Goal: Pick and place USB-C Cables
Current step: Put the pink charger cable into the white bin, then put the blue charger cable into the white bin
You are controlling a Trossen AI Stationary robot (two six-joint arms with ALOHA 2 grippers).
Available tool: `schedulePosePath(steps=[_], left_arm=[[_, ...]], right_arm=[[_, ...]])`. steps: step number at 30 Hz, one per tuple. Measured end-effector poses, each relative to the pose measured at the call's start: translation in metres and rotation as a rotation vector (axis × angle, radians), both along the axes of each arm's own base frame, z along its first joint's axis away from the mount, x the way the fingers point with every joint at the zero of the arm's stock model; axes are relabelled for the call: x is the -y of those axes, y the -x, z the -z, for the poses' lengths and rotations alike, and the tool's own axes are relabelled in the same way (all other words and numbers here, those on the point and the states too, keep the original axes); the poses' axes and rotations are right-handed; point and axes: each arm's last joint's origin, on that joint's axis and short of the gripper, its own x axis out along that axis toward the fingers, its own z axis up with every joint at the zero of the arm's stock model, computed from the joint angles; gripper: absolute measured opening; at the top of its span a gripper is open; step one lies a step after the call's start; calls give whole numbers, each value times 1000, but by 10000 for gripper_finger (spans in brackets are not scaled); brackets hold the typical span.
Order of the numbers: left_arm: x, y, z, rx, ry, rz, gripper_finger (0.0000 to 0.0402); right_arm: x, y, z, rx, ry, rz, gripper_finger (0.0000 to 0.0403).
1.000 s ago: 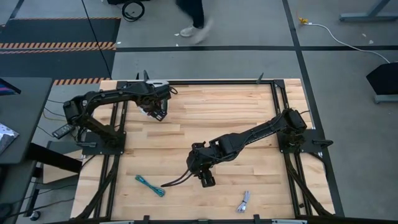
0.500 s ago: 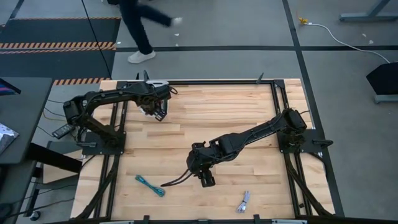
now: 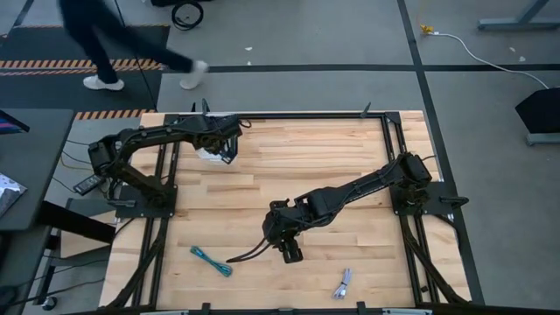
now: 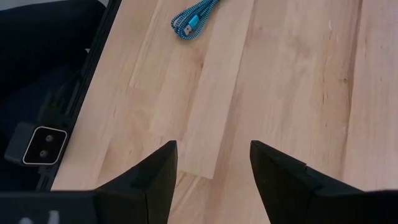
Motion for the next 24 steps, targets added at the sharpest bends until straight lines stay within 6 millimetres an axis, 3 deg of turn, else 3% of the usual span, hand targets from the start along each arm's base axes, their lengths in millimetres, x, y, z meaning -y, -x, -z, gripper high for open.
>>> schedulePosePath(steps=[9,14,24], left_arm=[[-15,1,-2,67,-94,-112,41],[-17,-5,-3,167,-49,-94,85],[-15,-6,-2,157,-9,-33,183]], right_arm=[[0,0,0,0,1,-1,208],[0,0,0,0,1,-1,208],[0,0,0,0,1,-1,208]])
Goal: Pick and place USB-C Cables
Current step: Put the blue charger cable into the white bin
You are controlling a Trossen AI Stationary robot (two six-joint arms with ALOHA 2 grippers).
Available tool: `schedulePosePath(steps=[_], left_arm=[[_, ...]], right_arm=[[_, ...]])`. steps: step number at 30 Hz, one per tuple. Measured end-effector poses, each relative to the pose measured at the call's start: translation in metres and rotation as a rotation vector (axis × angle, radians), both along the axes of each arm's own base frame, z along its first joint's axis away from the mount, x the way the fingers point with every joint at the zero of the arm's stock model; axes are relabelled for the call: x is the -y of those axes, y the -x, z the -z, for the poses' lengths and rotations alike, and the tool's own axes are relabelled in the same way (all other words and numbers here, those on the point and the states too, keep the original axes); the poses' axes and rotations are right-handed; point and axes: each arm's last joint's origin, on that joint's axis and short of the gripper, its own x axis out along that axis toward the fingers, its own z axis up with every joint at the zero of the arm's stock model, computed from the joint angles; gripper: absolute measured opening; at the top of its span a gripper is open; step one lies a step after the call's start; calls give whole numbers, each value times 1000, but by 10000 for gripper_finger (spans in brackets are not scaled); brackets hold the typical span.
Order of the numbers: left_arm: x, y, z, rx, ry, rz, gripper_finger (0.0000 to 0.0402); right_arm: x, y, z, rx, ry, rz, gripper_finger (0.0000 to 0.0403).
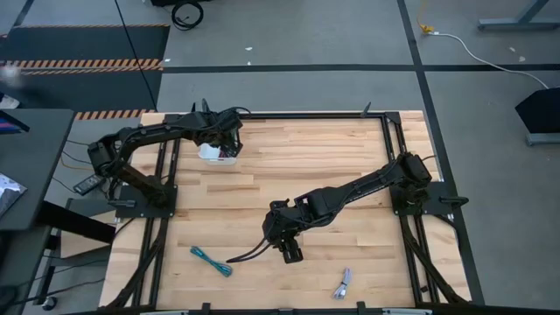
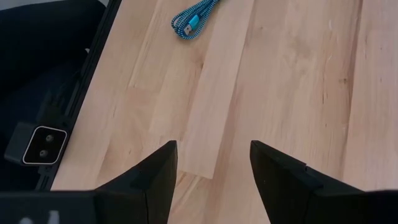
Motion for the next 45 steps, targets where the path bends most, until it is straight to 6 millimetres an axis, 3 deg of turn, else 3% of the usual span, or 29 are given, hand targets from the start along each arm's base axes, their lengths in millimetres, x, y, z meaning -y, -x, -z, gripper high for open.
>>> schedulePosePath(steps=[5,9,15,20,26,33,39,45], left_arm=[[8,-9,-17,42,111,144,189],[34,-21,-41,30,188,339,176],[101,-38,-60,-11,260,649,157],[171,-40,-60,-39,320,875,158],[251,-21,-60,-56,368,1049,160],[323,16,-56,-71,334,1210,160],[352,42,-42,-62,215,1313,160],[353,55,-17,-132,182,1341,167]], right_arm=[[1,2,2,-31,10,0,208],[2,6,4,-74,19,6,208],[-3,11,9,-103,24,2,208],[-15,28,32,-245,20,0,208],[-26,65,57,-545,61,50,208],[-48,86,66,-648,63,119,208],[-67,98,66,-708,5,181,208],[-82,108,66,-766,-50,255,208]])
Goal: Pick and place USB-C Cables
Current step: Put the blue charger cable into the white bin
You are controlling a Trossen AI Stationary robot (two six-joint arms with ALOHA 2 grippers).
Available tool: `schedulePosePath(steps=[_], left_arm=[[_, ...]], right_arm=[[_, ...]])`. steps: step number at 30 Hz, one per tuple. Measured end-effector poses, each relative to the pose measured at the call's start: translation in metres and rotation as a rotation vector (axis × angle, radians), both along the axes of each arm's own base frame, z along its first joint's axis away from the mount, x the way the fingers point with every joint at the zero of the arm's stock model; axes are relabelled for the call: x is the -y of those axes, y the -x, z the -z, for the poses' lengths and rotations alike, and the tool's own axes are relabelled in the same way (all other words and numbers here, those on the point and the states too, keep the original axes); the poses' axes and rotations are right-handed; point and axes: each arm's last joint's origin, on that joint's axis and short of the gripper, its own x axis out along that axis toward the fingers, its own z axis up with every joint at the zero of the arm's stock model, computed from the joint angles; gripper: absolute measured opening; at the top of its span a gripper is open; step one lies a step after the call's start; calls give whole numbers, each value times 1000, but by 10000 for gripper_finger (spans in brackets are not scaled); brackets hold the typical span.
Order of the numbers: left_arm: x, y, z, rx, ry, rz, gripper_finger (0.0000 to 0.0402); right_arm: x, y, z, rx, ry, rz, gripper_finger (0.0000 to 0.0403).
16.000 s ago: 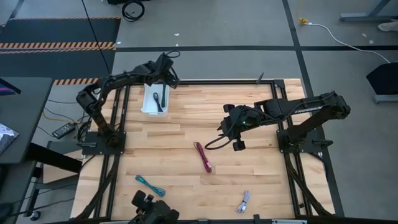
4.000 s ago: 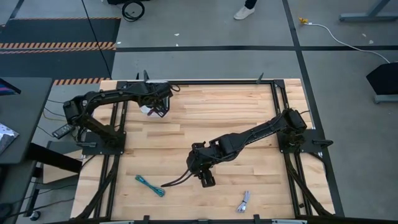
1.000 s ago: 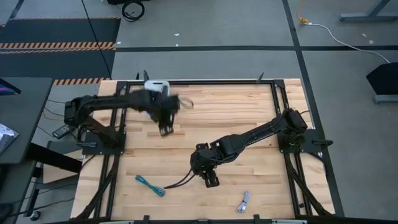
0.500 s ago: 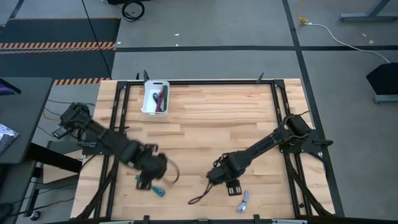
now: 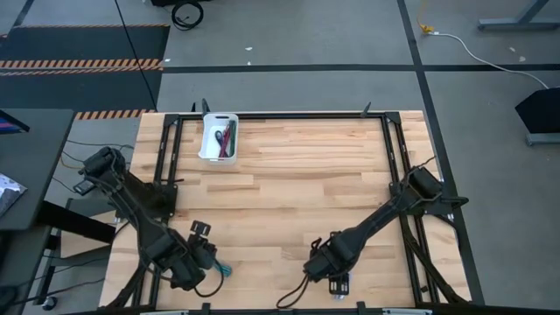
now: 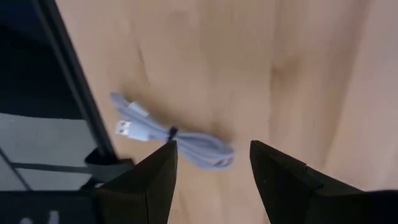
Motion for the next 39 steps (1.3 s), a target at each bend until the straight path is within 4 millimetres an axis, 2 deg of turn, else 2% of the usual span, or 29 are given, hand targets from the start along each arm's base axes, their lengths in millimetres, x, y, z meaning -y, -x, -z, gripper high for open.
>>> schedulePosePath(steps=[10,17,25,31,35,39], left_arm=[[-4,8,45,-49,48,16,265],[-12,14,67,-67,31,0,277],[-16,18,86,-46,60,-11,254],[-26,26,100,-84,34,-75,221],[-29,29,106,-95,33,-117,175],[-33,26,106,-103,42,-164,104]], right_arm=[[-16,5,0,-3,-35,90,208],[-25,9,-1,4,-43,128,208],[-34,15,-1,-6,-43,163,208],[-39,19,0,-12,-40,174,208],[-42,21,0,-17,-41,173,208],[-44,23,0,-18,-43,160,208]])
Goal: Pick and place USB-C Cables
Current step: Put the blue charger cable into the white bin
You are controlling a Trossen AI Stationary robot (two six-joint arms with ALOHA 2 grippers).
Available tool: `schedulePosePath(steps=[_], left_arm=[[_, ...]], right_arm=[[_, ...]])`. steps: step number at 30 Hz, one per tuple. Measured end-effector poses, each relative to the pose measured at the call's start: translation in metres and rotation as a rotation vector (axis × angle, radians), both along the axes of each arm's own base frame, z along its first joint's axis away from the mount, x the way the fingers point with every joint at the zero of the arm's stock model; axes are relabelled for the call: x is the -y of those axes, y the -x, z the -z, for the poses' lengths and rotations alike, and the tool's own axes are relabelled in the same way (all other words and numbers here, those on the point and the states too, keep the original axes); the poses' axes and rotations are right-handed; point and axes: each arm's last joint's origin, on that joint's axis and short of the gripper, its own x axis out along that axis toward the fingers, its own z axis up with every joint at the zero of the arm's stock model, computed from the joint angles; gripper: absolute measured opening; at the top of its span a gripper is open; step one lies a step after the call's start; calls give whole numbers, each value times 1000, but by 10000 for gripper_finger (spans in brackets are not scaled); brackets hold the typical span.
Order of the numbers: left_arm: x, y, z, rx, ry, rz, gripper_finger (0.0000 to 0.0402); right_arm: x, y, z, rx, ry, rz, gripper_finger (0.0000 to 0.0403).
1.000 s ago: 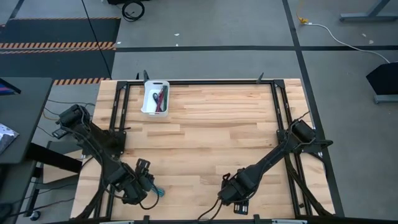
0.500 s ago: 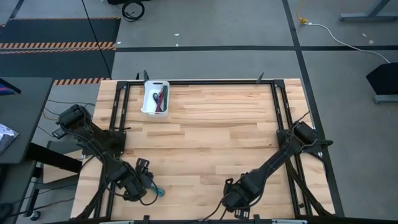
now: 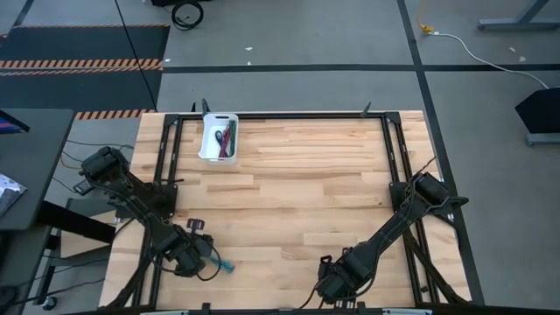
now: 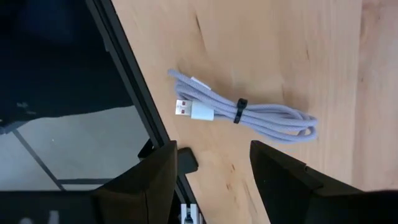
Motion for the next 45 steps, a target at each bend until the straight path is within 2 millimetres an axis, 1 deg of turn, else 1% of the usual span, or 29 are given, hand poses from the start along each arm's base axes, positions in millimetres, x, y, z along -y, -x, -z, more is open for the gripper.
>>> schedulePosePath(steps=[3,4,6,9,12,15,18,21,24,27,29,32,36,38,41,45], left_arm=[[-6,-6,-1,3,-5,-80,38],[-8,-9,-1,8,-11,-99,26],[-11,-14,-4,32,-28,-137,26],[-17,-26,-13,82,-69,-207,26],[-30,-38,-27,105,-174,-301,26],[-52,-51,-47,125,-339,-383,26],[-81,-65,-67,117,-480,-469,26],[-112,-81,-80,83,-508,-511,26],[-143,-92,-87,27,-470,-545,26],[-181,-94,-87,-49,-404,-643,26],[-206,-92,-87,-77,-392,-719,26],[-236,-91,-88,-52,-373,-806,26],[-257,-93,-103,105,-264,-861,27],[-265,-93,-114,143,-258,-891,27],[-281,-85,-121,118,-272,-963,26],[-304,-73,-120,101,-274,-1081,29]], right_arm=[[0,0,0,11,5,-16,208],[0,0,0,16,10,-21,208],[0,0,0,29,20,-38,208],[1,0,0,41,20,-81,208],[1,1,0,52,26,-140,208],[6,1,1,70,66,-204,208],[15,0,1,73,136,-257,208],[26,-2,2,57,217,-299,205],[37,-2,1,49,310,-337,201],[42,-3,1,60,375,-375,197],[42,-4,1,76,402,-407,195],[43,-4,1,97,430,-460,192],[44,-5,1,122,472,-508,189],[44,-5,1,128,481,-538,189],[45,-5,1,137,499,-583,189],[46,-7,0,152,535,-614,187]])
